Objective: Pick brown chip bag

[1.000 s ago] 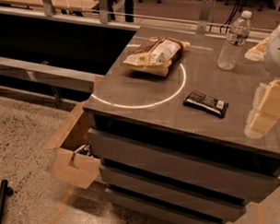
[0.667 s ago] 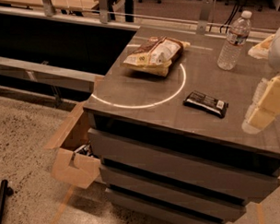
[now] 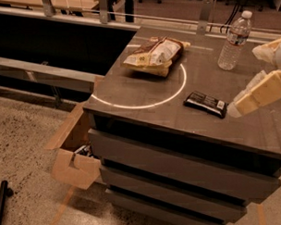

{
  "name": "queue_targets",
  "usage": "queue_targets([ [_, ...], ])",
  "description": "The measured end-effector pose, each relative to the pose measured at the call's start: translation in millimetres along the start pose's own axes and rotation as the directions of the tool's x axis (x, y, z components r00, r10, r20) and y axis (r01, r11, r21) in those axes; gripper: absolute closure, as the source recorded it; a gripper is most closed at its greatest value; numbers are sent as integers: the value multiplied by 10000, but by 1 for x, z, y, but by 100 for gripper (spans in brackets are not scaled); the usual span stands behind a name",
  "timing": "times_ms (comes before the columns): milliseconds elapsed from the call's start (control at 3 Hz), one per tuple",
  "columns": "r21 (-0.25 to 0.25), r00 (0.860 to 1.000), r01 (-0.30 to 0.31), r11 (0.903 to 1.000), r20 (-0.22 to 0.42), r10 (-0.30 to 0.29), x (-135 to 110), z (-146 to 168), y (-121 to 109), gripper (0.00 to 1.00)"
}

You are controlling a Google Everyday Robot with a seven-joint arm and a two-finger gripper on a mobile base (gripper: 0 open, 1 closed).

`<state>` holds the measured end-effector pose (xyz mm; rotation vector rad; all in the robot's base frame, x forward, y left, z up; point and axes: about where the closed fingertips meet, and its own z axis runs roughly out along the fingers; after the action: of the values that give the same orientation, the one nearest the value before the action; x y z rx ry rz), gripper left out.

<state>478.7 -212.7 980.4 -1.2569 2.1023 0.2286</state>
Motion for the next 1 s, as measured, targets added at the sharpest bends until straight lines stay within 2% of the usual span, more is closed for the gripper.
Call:
queue_targets([
  [333,305,9865,-813,9962,1452,761,-8,22,-13,0],
  [667,1178,9579,-1782,9769,2480,1449,-20,46,-40,0],
  [1000,1168,9577,-1778,9771,2490,1445,-21,46,-39,0],
])
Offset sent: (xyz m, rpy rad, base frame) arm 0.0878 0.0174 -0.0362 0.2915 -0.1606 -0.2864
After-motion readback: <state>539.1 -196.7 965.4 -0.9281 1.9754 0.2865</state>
